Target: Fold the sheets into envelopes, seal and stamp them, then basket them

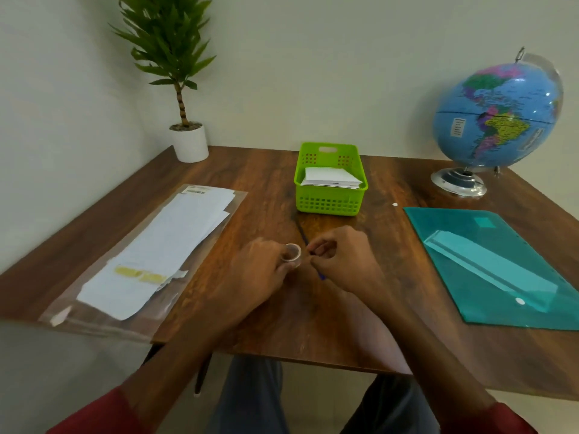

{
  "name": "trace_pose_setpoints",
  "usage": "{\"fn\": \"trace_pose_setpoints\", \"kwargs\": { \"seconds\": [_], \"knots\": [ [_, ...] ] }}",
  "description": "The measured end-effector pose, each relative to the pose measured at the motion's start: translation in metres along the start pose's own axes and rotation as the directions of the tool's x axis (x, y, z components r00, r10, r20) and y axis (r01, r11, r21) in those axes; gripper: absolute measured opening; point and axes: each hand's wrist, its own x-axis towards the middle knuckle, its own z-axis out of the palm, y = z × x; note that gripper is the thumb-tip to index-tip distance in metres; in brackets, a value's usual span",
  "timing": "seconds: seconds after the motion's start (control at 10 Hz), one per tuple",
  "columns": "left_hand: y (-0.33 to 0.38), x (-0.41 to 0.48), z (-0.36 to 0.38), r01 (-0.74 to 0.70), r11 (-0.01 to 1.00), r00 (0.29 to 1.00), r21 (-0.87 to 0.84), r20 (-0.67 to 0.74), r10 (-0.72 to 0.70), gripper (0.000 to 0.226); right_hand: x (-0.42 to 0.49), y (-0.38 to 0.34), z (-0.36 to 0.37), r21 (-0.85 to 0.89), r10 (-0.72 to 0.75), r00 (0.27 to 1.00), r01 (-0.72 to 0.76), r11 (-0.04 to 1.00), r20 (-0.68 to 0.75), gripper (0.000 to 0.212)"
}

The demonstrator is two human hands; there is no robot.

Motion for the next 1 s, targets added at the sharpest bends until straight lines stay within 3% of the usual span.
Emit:
{"fn": "trace_pose_setpoints", "kwargs": {
  "seconds": [0.1,0.3,0.6,1.0],
  "knots": [
    [-0.055,-0.031,-0.018,0.171,0.985,0.985,0.009,-0.039,-0.170,0.037,-0.002,-0.040,0.041,0.027,-0.115,0.990,0.113,0.993,0.087,0.020],
    [-0.110,-0.071,-0.034,0.276,0.950,0.961,0.149,-0.077,-0.267,0.050,-0.011,-0.077,0.091,0.043,-0.270,0.951,0.267,0.963,0.149,0.021],
    [-0.107,-0.085,-0.029,0.129,0.991,0.984,0.045,-0.128,-0.122,0.036,-0.015,-0.079,0.105,0.042,-0.248,0.952,0.245,0.969,0.178,0.023],
    [-0.083,-0.095,-0.027,0.162,0.984,0.943,-0.074,-0.283,-0.177,0.039,-0.018,-0.066,0.080,0.026,-0.233,0.971,0.231,0.972,0.050,0.014]
  ]
}}
